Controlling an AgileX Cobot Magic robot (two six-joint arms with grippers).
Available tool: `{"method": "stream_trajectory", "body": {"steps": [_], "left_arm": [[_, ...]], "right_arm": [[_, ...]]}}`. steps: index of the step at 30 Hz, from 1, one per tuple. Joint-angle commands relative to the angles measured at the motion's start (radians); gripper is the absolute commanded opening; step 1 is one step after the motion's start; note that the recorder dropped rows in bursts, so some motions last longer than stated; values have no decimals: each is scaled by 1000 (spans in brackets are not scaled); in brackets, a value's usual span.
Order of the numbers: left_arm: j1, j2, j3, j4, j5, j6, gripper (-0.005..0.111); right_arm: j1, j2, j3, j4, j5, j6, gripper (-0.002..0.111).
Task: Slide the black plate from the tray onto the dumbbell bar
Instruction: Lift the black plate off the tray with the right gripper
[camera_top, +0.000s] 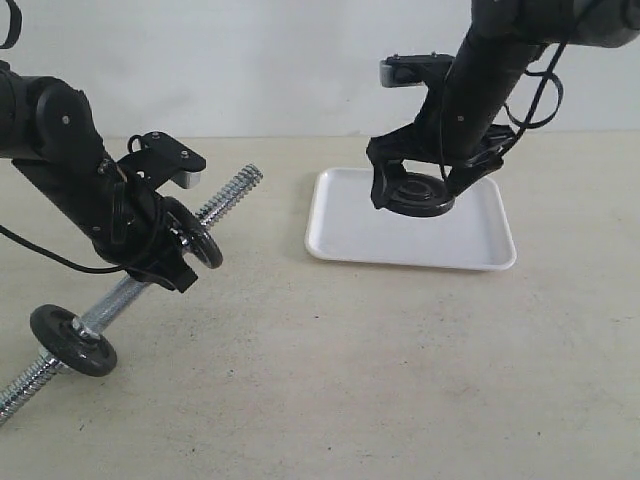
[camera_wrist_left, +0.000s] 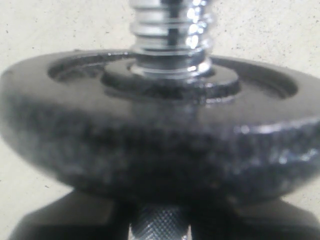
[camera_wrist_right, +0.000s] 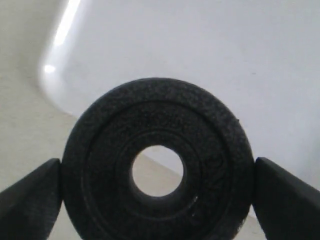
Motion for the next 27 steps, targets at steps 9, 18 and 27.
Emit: {"method": "stream_trajectory", "body": {"steps": [9,18,27], "left_arm": [[1,-48,-25,-67,-19,-1,4],[1,-48,-25,-229,-25,160,4],[1,-48,-25,-455,-22,442,4]], "right_arm": [[-118,-26,-6,629,173,-340,3],[-118,-23,-6,773,192,-347,3],[-118,12,-6,843,192,-318,3]]}}
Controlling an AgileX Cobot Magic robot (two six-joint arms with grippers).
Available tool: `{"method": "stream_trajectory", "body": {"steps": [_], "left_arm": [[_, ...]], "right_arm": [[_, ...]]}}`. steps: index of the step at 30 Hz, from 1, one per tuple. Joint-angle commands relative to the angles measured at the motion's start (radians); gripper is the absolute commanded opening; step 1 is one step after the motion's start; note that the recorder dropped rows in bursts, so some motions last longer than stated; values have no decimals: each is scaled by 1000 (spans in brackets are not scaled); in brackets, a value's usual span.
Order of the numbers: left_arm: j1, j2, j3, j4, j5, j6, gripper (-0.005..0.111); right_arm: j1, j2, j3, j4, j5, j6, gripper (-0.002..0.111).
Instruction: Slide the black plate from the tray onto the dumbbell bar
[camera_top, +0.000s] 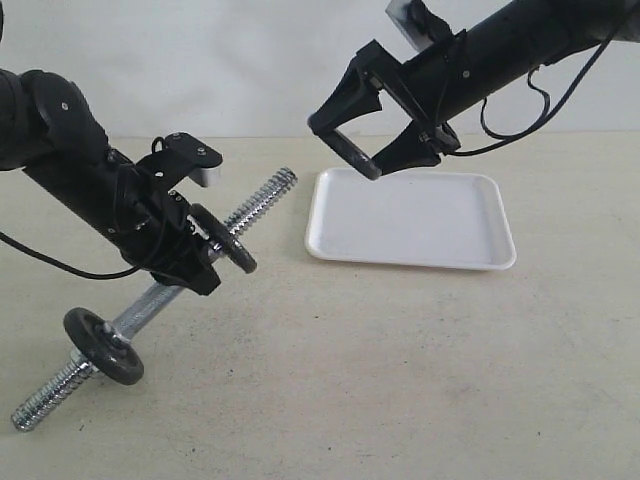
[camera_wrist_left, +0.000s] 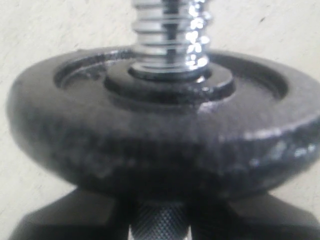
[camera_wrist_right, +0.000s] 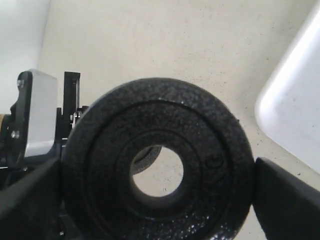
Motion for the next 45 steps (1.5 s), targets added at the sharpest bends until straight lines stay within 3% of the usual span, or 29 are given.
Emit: {"method": "stream_trajectory", "body": {"steps": [1,16,24,45], "left_arm": [[-1,-48,-27,-124,-48,116,4],[-8,-48,-27,-152,-55,128,4],[-74,-48,-27,-151,-80,198,4],[-70,-94,-27,-182,-170,201,4]], "right_arm": [[-6,3,-6,81,6,6,3],[-4,18,-6,111,6,-5,3],[-4,18,-6,113,6,-7,3],[43,18,-4,104,6,-26,3]]}}
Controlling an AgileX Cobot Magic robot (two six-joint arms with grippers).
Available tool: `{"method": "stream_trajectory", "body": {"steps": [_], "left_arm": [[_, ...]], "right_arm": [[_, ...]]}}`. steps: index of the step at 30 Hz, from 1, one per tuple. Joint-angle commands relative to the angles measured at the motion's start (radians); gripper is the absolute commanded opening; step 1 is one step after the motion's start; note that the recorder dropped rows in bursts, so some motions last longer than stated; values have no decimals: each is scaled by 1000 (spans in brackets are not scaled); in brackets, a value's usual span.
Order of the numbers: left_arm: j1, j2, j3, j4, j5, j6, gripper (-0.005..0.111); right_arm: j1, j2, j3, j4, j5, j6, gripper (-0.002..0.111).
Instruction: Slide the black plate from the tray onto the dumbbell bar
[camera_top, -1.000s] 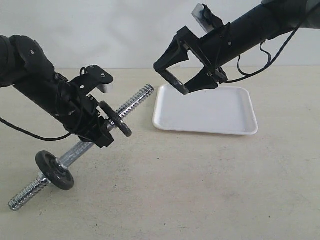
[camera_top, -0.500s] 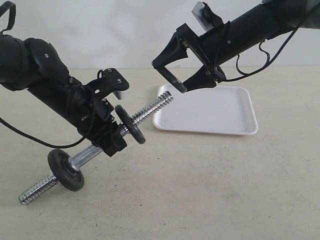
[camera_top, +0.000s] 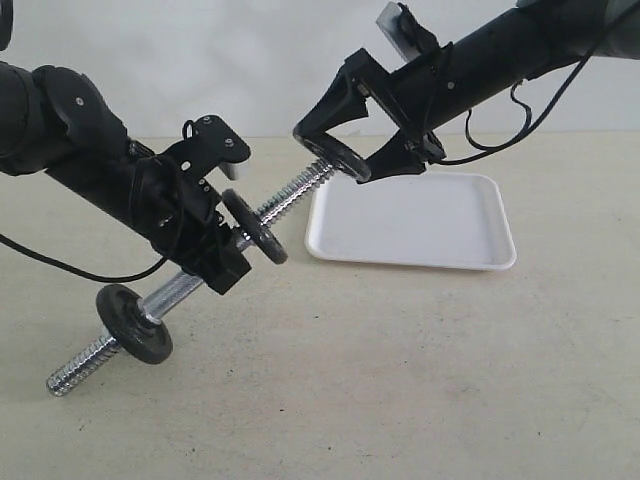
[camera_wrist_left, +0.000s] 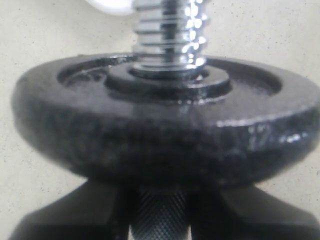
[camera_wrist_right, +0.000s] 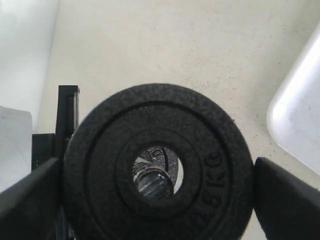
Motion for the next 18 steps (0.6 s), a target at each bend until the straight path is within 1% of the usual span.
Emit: {"method": "stream_trajectory", "body": {"steps": [1,13,18], "left_arm": [[-2,-66,-33,-73,-77,5,4],[-2,-66,-33,-67,-79,5,4],[12,-66,-33,-62,-68,-9,4]], "right_arm": [[25,-15,-4,52,28,-15,3],[28,-15,-4,52,28,-13,3],[26,-15,-4,52,28,-13,3]]}}
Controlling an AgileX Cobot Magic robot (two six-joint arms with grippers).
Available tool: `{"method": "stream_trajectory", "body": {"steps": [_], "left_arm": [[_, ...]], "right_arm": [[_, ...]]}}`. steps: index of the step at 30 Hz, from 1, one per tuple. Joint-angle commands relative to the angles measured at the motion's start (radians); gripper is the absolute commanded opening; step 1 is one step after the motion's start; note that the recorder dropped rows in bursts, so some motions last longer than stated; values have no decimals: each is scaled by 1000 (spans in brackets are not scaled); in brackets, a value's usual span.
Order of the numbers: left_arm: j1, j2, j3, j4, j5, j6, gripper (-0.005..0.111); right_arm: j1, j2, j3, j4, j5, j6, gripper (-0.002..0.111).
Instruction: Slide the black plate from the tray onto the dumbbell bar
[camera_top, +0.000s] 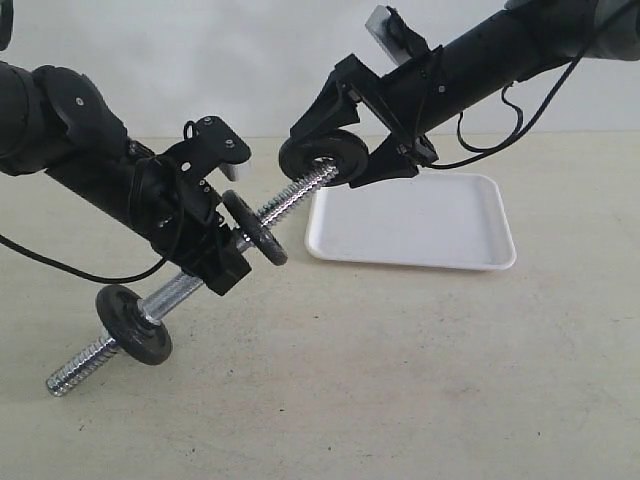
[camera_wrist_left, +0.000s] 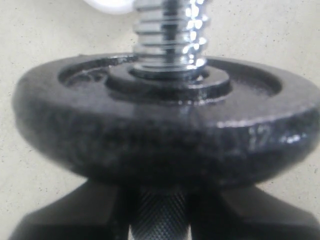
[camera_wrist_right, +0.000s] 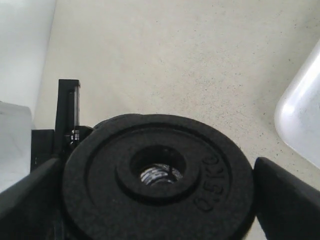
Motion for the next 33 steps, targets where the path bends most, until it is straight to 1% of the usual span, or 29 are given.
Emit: {"method": "stream_trajectory", "body": {"steps": [1,8,18,23,26,28,33], "left_arm": [[18,-66,-33,-62,-65,-17,4],[19,-66,-33,-60,-64,-17,4],[66,-76,-33,-69,-58,-59,4],[66,-99,-33,-75,-60,-59,4],[66,-104,-33,-106,-64,-47,4],[66,-104,-33,-124,-64,-23,4],[66,-104,-33,-126,-64,-23,4]], "right_arm": [[5,-15,-4,63,31,-9,3],[5,-15,-4,63,31,-9,3],[5,-15,-4,63,31,-7,3],[5,-15,-4,63,31,-5,3],[7,-15,-4,63,31,1,3],[15,-15,-4,63,31,3,3],[46,-15,-4,60,31,-31,3]]}}
